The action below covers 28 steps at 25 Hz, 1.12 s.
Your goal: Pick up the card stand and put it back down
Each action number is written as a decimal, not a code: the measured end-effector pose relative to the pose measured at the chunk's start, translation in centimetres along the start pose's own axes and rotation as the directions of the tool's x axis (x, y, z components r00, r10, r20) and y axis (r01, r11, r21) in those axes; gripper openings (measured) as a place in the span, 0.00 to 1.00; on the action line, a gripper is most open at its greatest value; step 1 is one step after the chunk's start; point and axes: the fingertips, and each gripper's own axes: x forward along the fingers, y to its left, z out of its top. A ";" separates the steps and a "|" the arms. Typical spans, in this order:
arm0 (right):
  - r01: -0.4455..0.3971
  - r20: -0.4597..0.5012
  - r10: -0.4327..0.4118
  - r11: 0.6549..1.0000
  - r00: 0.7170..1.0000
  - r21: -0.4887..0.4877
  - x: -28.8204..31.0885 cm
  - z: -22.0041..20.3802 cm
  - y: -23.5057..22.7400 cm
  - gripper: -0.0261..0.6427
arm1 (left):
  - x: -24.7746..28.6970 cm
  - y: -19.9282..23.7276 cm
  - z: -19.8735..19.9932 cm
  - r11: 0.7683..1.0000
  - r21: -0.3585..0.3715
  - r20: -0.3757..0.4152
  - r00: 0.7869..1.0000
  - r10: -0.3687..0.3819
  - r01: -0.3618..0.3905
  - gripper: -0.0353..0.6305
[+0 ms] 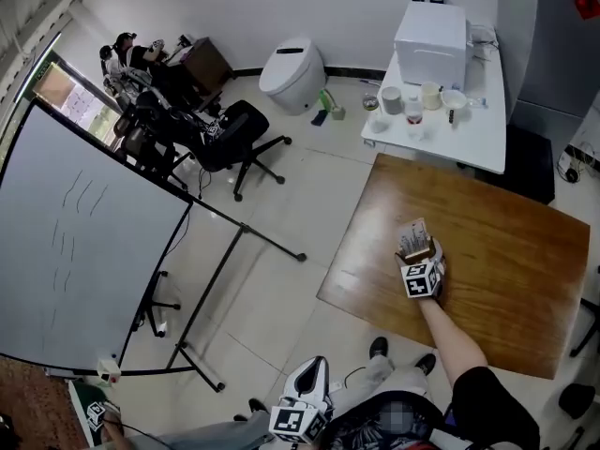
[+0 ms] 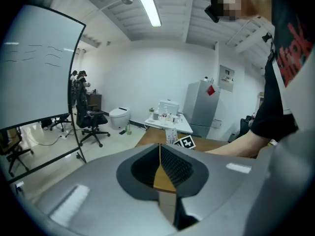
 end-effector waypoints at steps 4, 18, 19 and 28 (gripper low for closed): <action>0.011 -0.055 -0.011 1.000 0.998 0.000 3.2 -2.0 -0.5 0.81 | -0.1 0.4 -1.0 0.997 -0.048 -0.014 0.998 0.060 -0.061 0.06; -0.082 0.178 0.024 0.942 0.984 0.325 -18.8 -1.1 -6.9 0.50 | 9.5 -9.8 2.8 0.948 0.039 0.015 0.949 -0.315 0.315 0.05; -0.079 0.219 0.005 0.941 0.976 0.330 -22.5 -0.8 -7.6 0.32 | 10.6 -10.9 2.6 0.931 0.050 -0.004 0.932 -0.362 0.362 0.05; 0.272 0.315 -0.441 0.846 0.841 0.459 -44.4 -0.7 -12.6 0.06 | 14.3 -19.6 1.9 0.704 0.202 -0.150 0.732 -0.664 0.680 0.05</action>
